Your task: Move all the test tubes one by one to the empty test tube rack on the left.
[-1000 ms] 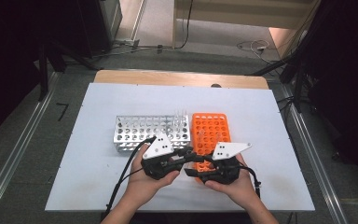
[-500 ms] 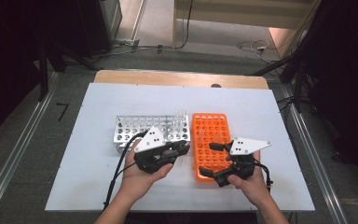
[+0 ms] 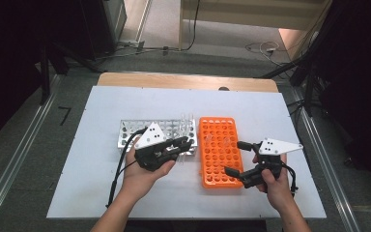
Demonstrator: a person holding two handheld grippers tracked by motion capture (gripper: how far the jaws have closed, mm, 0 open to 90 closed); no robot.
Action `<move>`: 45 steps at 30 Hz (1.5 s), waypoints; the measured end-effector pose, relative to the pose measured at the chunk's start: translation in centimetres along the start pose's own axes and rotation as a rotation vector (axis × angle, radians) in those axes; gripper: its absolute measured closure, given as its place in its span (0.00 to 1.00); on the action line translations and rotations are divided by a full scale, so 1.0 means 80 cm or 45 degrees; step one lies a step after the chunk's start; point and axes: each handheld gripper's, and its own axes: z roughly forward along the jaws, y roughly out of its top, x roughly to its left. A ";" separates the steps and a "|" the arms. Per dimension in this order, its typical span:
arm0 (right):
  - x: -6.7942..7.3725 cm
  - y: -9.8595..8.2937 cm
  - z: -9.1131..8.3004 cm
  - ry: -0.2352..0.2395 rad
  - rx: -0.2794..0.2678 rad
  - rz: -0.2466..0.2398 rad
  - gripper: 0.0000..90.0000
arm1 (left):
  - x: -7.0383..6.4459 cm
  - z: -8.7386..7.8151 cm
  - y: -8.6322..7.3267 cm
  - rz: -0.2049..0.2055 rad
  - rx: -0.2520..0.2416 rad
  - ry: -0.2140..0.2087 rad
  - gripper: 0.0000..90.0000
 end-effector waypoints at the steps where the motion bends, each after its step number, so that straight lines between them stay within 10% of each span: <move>1: -0.002 -0.001 -0.002 0.000 -0.001 0.004 0.00 | 0.002 0.000 0.002 -0.002 -0.001 0.002 0.84; 45: -0.031 -0.015 -0.024 -0.076 -0.011 0.059 0.00 | 0.109 0.045 0.031 -0.120 -0.101 0.292 0.84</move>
